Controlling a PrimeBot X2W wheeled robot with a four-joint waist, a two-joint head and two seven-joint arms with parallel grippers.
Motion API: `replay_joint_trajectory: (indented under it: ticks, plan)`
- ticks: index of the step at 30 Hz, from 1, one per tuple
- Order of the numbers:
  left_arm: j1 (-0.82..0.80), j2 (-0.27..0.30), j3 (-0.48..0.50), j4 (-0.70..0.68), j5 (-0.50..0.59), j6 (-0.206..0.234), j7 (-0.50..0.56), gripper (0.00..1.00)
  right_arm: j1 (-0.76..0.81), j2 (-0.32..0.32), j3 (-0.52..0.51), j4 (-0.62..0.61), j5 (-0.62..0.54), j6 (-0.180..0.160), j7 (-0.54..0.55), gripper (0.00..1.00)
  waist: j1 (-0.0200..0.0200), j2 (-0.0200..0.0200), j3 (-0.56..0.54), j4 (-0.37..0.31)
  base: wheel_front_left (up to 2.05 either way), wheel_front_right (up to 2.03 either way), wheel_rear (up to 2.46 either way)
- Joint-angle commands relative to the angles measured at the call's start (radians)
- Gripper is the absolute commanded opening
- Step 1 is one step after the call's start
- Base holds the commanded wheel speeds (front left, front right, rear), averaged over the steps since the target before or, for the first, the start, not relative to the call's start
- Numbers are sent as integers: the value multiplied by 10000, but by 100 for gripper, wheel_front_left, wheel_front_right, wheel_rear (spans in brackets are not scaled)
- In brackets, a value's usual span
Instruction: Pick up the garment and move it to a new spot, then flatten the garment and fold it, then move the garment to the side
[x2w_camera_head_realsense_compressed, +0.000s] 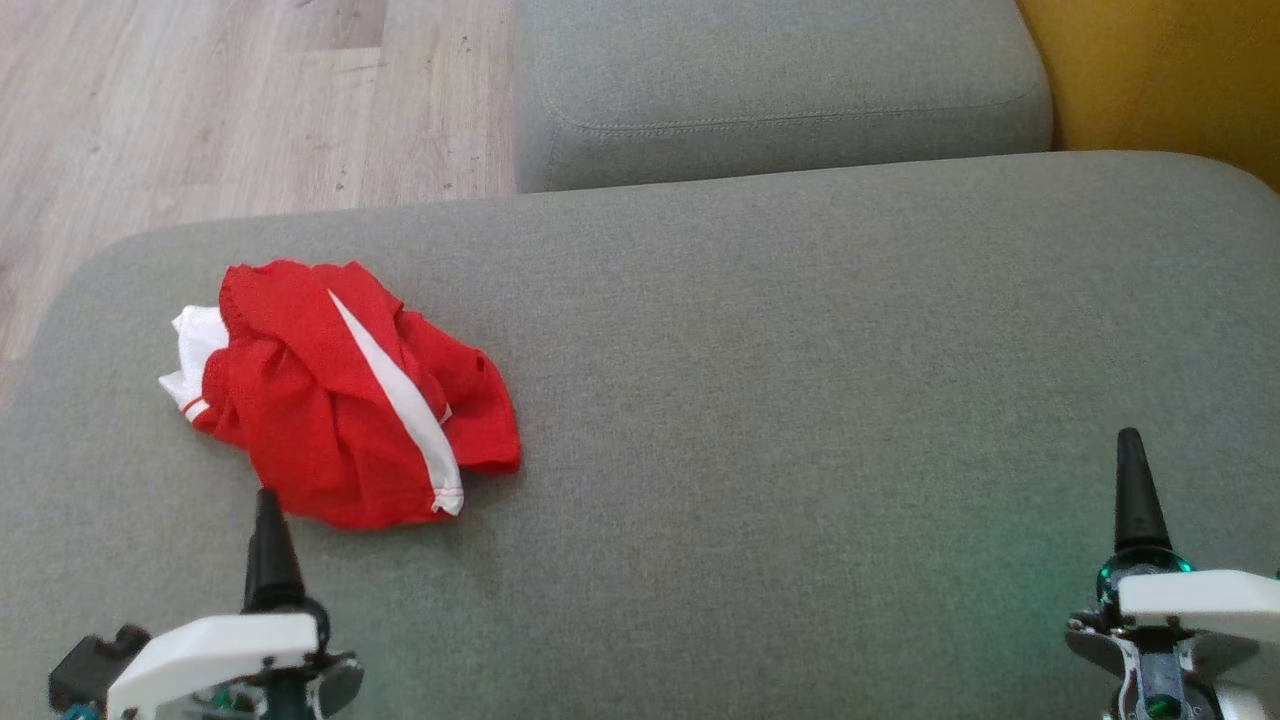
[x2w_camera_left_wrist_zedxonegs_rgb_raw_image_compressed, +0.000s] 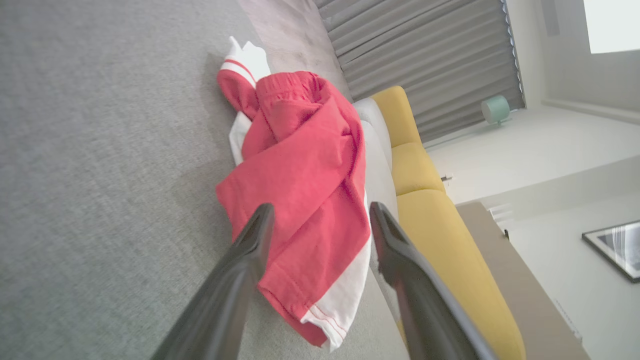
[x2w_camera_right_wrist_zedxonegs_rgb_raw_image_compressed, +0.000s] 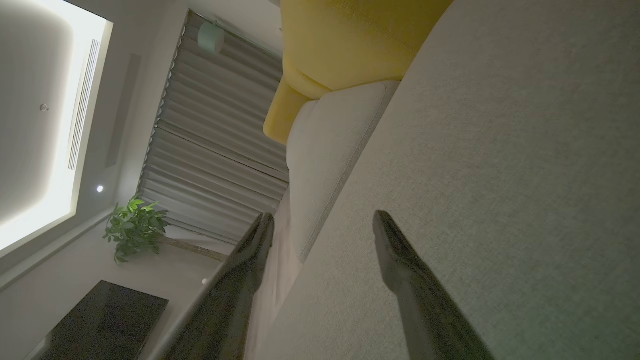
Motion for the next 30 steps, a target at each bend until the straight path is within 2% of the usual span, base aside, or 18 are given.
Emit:
replay_joint_trajectory:
  ticks: [1, 20, 30]
  plan:
    - [-323, 70, -44, -509, 441, 55, -122, 100, -244, -66, 112, -492, -466, -3, -125, 100, 0, 0, -2, -2, 0, 0, 0]
    - [-511, 135, -1598, -844, 4367, 122, -680, 100, -35, -77, 771, -1190, -4487, -4, -687, 100, 0, 0, -130, -10, 0, 0, 0]
    - [-693, 401, -2548, -651, 6190, 384, -973, 100, 83, -83, 946, -1335, -6171, -4, -981, 100, 0, 0, -189, -78, 0, 0, 0]
